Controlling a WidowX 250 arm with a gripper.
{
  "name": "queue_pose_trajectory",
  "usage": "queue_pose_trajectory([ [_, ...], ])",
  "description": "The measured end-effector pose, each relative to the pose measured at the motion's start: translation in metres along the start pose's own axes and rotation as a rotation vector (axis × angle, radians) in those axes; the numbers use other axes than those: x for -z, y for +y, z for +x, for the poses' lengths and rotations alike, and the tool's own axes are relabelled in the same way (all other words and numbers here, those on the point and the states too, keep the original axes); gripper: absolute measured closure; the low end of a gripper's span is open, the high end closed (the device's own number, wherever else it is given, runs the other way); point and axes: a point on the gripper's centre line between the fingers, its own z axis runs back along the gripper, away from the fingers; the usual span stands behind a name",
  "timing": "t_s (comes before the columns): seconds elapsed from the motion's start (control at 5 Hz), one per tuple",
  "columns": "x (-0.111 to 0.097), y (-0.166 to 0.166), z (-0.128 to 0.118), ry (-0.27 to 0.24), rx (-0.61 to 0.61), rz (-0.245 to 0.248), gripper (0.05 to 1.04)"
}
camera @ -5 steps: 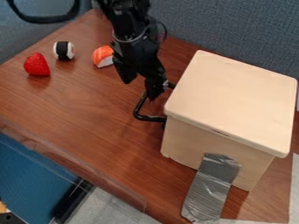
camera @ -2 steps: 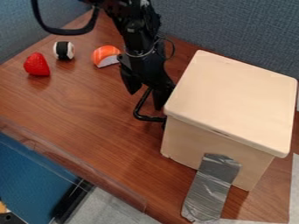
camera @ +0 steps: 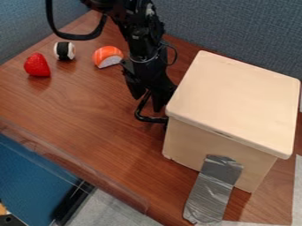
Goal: Opened the drawer
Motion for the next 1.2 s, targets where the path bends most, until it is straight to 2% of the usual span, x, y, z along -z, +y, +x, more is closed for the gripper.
queue_pose_trajectory([
  [0.2, 0.0, 0.002, 0.0, -0.002, -0.01, -0.003, 0.733],
  [0.4, -0.001, 0.008, -0.002, -0.001, -0.06, -0.02, 0.866],
  [1.2, -0.013, 0.078, -0.029, 0.017, -0.142, 0.013, 0.904],
])
